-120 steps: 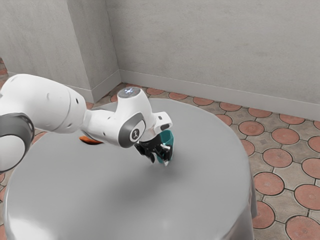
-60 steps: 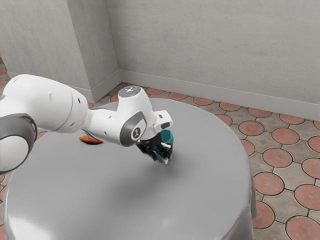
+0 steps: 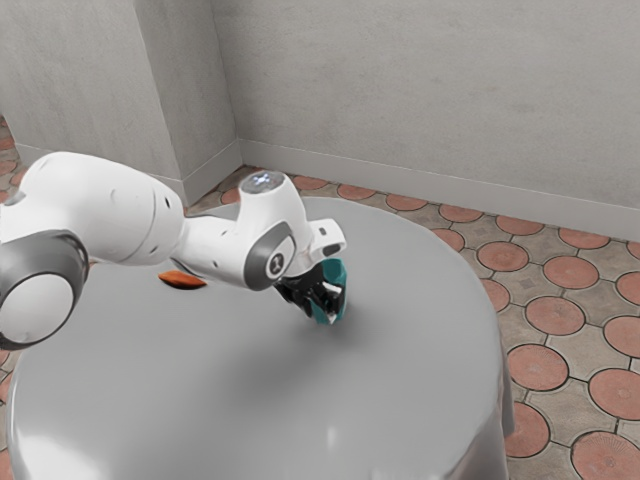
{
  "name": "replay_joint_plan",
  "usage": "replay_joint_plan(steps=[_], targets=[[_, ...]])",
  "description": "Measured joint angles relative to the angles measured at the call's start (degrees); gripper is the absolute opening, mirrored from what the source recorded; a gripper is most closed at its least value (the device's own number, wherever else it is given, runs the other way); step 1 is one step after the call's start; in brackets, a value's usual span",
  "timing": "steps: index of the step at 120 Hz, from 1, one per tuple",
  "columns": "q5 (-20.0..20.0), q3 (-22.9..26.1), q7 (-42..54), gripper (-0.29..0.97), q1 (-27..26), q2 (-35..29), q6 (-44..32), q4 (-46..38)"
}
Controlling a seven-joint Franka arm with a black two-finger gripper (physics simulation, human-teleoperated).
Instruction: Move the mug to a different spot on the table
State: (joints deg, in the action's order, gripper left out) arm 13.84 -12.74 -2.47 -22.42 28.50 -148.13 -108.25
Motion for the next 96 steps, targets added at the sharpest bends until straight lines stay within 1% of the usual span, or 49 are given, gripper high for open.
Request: replay_joint_plan(steps=[25, 41, 51, 71, 96], targets=[[0.0, 0.0, 0.6, 0.23, -0.1, 0.4, 0.0, 0.2], [0.0, 0.0, 0.8, 0.17, -0.1, 0.4, -0.1, 0.2], [-0.2, 0.0, 0.8, 0.16, -0.1, 0.4, -0.1, 0.2], [-0.4, 0.0, 0.8, 0.1, -0.1, 0.3, -0.1, 0.2], [-0.5, 0.0, 0.7, 0.06, -0.2, -1.7, -0.1, 0.0]])
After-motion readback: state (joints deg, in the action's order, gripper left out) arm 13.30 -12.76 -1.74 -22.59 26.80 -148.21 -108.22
